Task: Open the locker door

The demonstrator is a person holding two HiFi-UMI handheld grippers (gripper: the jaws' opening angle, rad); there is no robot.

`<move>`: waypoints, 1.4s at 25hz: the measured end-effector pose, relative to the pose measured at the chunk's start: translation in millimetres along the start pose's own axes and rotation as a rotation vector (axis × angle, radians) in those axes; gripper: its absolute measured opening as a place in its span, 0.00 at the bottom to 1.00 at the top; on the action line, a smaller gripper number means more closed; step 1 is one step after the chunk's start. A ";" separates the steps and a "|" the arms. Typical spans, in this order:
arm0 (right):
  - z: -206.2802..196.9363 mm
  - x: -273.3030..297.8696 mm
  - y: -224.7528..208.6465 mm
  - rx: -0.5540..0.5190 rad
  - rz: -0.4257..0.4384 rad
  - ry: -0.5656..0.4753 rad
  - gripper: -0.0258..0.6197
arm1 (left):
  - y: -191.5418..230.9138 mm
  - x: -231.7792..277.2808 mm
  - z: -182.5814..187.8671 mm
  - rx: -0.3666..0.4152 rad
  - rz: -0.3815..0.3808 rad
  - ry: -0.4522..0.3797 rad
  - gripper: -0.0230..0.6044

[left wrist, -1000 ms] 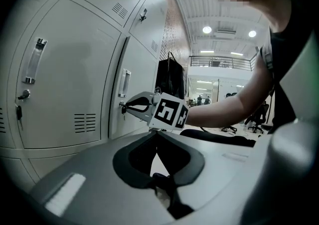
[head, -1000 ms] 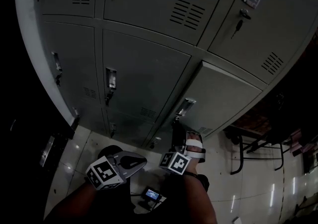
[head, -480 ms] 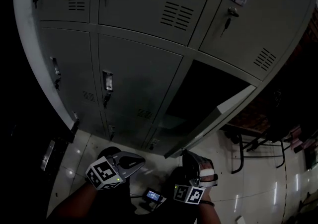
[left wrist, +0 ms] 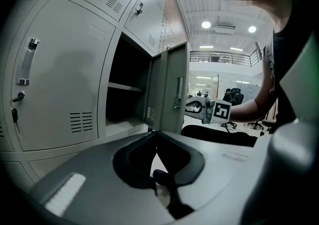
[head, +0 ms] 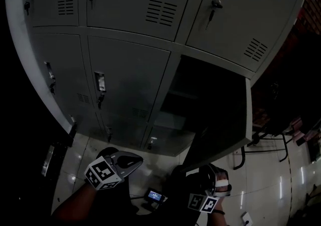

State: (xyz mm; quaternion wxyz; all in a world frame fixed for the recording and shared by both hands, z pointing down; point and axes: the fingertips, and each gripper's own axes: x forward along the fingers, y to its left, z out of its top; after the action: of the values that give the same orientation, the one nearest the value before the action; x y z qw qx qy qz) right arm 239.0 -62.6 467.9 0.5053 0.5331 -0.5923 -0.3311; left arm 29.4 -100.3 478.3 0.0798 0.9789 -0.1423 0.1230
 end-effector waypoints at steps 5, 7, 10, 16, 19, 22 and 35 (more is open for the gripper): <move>-20.1 -5.9 -1.3 -0.011 -0.017 0.045 0.10 | -2.4 4.3 0.6 0.002 -0.005 0.002 0.06; -27.8 -8.4 -3.8 -0.005 -0.042 0.076 0.10 | -3.2 5.2 1.0 0.002 -0.008 0.002 0.06; -38.1 -17.3 -8.7 0.090 -0.065 0.109 0.15 | -4.1 6.2 1.1 0.001 -0.012 0.001 0.06; -20.9 -54.4 -14.1 0.320 -0.104 0.042 0.17 | -2.6 3.7 1.6 -0.001 -0.011 -0.001 0.06; 6.2 -64.6 -7.8 0.526 -0.005 -0.077 0.09 | -2.7 4.0 1.9 0.000 -0.012 -0.002 0.06; 56.3 -58.9 0.1 0.790 0.221 -0.325 0.04 | -2.9 5.9 1.4 0.003 -0.012 0.002 0.06; 81.0 -29.1 35.9 1.032 0.516 -0.365 0.04 | -0.2 -0.7 -0.4 -0.002 -0.008 -0.006 0.06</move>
State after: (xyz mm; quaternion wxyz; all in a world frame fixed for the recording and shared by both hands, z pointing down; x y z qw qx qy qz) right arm 149.0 -38.8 472.4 0.1358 0.4831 -0.8637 0.0460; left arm 28.7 -99.9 478.5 0.0807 0.9798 -0.1386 0.1198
